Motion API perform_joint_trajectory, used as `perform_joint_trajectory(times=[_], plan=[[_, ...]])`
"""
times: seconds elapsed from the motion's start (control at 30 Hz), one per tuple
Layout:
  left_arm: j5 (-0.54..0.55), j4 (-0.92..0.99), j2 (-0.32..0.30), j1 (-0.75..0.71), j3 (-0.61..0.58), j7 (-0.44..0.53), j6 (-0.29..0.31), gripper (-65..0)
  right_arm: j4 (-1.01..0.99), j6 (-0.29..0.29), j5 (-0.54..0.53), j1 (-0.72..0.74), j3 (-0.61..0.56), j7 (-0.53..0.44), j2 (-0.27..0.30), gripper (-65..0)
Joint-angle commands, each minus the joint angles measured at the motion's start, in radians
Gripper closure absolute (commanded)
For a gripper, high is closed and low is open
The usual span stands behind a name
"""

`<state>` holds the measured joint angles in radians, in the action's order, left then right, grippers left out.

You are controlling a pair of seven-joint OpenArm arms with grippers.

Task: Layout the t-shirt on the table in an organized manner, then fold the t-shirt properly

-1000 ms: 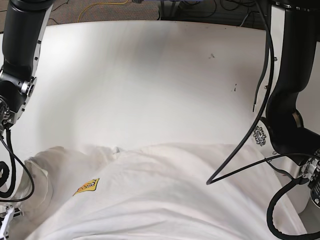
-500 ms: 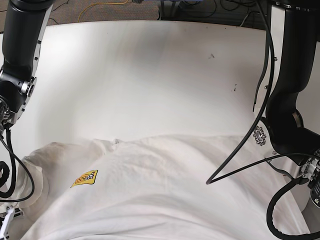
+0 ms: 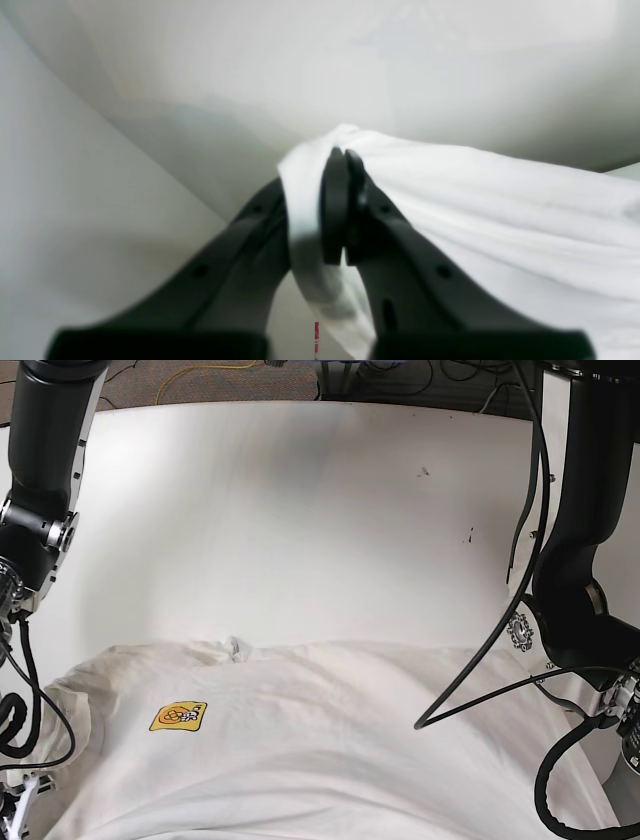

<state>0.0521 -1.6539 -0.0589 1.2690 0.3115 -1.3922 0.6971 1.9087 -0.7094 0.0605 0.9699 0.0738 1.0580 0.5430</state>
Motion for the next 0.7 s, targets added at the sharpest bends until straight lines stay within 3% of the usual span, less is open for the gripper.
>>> perform_joint_trajectory(times=[0.0, 0.3, 0.5, 0.67], plan=[[0.009, -0.007, -0.002, 0.04, -0.004, 0.061, 0.001, -2.2, 0.008, 0.011, 0.011, 0.088, 0.004, -0.049, -0.001, -2.7], [0.01, -0.001, -0.002, 0.04, -0.018, 0.06, 0.001, -2.2, 0.013, 0.011, 0.012, 0.159, -0.075, -0.046, -0.011, -2.7], [0.012, -0.082, -0.023, 0.04, -0.041, 0.041, 0.001, -2.2, 0.031, 0.011, 0.012, 0.037, -0.065, -0.046, -0.013, -2.7], [0.013, -0.157, -0.028, -0.039, -0.041, 0.026, 0.001, -2.2, 0.088, 0.011, 0.006, -0.124, 0.033, -0.048, -0.03, -2.5]])
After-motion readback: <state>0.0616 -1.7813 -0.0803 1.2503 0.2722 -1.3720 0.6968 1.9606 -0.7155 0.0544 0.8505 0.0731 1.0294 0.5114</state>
